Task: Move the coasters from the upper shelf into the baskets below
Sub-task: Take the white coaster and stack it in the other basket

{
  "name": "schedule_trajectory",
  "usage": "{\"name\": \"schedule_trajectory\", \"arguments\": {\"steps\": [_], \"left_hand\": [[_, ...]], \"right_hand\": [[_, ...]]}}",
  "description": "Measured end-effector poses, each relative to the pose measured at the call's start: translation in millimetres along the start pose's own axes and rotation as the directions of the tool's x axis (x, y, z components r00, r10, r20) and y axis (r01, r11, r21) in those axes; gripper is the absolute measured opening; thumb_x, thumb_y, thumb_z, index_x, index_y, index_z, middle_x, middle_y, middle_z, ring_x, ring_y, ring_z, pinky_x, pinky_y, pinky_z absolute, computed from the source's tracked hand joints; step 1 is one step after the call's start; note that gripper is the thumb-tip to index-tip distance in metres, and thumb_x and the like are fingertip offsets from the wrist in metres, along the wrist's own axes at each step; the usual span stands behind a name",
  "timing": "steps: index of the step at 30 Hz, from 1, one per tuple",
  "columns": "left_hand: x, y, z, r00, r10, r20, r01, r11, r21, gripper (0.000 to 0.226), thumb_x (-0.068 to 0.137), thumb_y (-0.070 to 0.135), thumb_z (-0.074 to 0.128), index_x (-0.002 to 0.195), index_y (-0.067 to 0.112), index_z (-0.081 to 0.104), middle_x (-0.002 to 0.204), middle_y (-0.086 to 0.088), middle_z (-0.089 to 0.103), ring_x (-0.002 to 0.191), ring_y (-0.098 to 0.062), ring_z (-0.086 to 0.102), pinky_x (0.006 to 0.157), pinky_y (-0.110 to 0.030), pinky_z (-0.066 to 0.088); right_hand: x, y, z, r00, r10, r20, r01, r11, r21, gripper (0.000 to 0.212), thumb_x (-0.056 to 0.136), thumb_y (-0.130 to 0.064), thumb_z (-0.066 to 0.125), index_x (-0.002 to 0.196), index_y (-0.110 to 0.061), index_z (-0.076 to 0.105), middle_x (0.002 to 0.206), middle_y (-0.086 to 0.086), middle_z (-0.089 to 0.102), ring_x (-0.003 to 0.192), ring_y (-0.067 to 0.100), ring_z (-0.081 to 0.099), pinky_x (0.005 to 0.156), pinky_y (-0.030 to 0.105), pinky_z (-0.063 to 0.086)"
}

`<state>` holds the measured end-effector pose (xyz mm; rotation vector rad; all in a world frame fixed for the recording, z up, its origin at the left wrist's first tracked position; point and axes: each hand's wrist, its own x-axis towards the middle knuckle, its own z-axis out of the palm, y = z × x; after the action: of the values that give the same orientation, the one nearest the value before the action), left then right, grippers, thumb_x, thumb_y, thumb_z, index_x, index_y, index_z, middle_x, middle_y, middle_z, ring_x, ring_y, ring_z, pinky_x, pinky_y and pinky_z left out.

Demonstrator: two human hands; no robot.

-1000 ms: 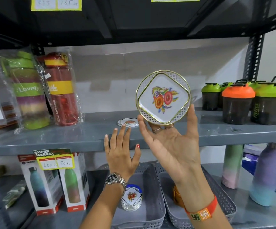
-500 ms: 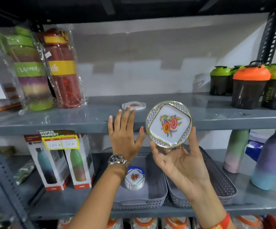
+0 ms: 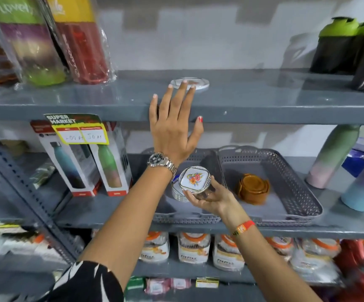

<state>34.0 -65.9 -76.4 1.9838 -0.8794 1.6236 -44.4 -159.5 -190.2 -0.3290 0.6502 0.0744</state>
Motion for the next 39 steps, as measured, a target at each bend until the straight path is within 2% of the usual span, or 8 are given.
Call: {"name": "schedule_trajectory", "arguments": {"steps": [10, 17, 21, 27, 29, 31, 35, 39], "left_hand": [[1, -1, 4, 0.998, 0.029, -0.055, -0.028, 0.999, 0.025, 0.053, 0.090, 0.039, 0.038, 0.132, 0.010, 0.054, 0.136, -0.007, 0.053, 0.128, -0.025, 0.043, 0.114, -0.042, 0.014], [2, 0, 7, 0.996, 0.018, -0.082, -0.015, 0.999, 0.039, 0.054, 0.089, 0.040, 0.037, 0.130, 0.010, 0.056, 0.134, -0.006, 0.056, 0.126, -0.024, 0.046, 0.113, -0.042, 0.014], [2, 0, 7, 0.996, 0.018, -0.087, -0.015, 0.999, 0.039, 0.053, 0.089, 0.040, 0.038, 0.130, 0.010, 0.056, 0.133, -0.005, 0.056, 0.125, -0.025, 0.047, 0.113, -0.041, 0.014], [4, 0, 7, 0.994, 0.025, -0.102, -0.021, 0.999, 0.040, 0.053, 0.088, 0.039, 0.040, 0.128, 0.010, 0.057, 0.131, -0.005, 0.058, 0.123, -0.026, 0.049, 0.113, -0.041, 0.014], [4, 0, 7, 0.994, 0.022, -0.103, -0.019, 0.999, 0.035, 0.053, 0.088, 0.039, 0.040, 0.129, 0.010, 0.057, 0.131, -0.005, 0.058, 0.123, -0.025, 0.049, 0.113, -0.042, 0.016], [3, 0, 7, 0.994, 0.020, -0.104, -0.016, 0.999, 0.037, 0.053, 0.088, 0.039, 0.040, 0.129, 0.010, 0.057, 0.131, -0.004, 0.058, 0.124, -0.024, 0.048, 0.112, -0.043, 0.017], [4, 0, 8, 0.993, 0.019, -0.115, -0.015, 0.999, 0.035, 0.053, 0.088, 0.039, 0.040, 0.129, 0.010, 0.057, 0.130, -0.004, 0.058, 0.123, -0.023, 0.048, 0.112, -0.042, 0.016], [4, 0, 9, 0.993, 0.018, -0.119, -0.014, 0.999, 0.038, 0.053, 0.088, 0.039, 0.040, 0.128, 0.010, 0.058, 0.130, -0.004, 0.059, 0.122, -0.024, 0.050, 0.112, -0.042, 0.017]], "right_hand": [[62, 16, 5, 0.975, 0.217, -0.045, -0.202, 0.953, 0.224, 0.046, 0.098, -0.033, 0.032, 0.134, -0.013, 0.052, 0.142, 0.004, 0.049, 0.131, 0.020, 0.044, 0.104, 0.027, 0.040], [81, 12, -1, 0.983, 0.158, -0.089, -0.130, 0.956, 0.262, 0.048, 0.103, -0.030, 0.029, 0.137, 0.000, 0.045, 0.145, 0.021, 0.040, 0.133, 0.038, 0.040, 0.110, 0.046, 0.035], [80, 19, -1, 0.994, 0.034, -0.102, -0.021, 0.993, 0.120, 0.044, 0.103, -0.018, 0.036, 0.143, 0.000, 0.033, 0.151, 0.023, 0.028, 0.138, 0.041, 0.029, 0.114, 0.042, 0.029], [72, 25, -3, 0.972, -0.222, -0.075, 0.180, 0.912, -0.369, 0.038, 0.087, 0.012, 0.050, 0.123, 0.005, 0.046, 0.136, 0.023, 0.043, 0.112, 0.040, 0.053, 0.090, 0.042, 0.051], [76, 20, 5, 0.942, -0.285, -0.176, 0.072, 0.685, -0.725, 0.068, 0.084, 0.001, 0.064, 0.141, 0.000, 0.027, 0.148, 0.019, 0.027, 0.120, 0.038, 0.049, 0.087, 0.040, 0.053], [81, 14, 11, 0.877, -0.437, -0.202, -0.100, 0.246, -0.964, 0.103, 0.079, -0.017, 0.076, 0.150, -0.006, 0.003, 0.156, 0.019, 0.002, 0.137, 0.037, 0.031, 0.104, 0.045, 0.043], [95, 3, 3, 0.887, -0.440, 0.142, -0.111, -0.501, -0.858, 0.135, 0.065, -0.035, 0.085, 0.148, -0.008, -0.017, 0.157, 0.019, -0.017, 0.142, 0.042, -0.017, 0.108, 0.069, 0.005], [108, -14, 1, 0.948, -0.282, 0.146, -0.097, -0.695, -0.713, 0.145, 0.058, -0.044, 0.087, 0.147, -0.009, -0.023, 0.157, 0.016, -0.020, 0.141, 0.038, -0.024, 0.101, 0.076, -0.007]]}}
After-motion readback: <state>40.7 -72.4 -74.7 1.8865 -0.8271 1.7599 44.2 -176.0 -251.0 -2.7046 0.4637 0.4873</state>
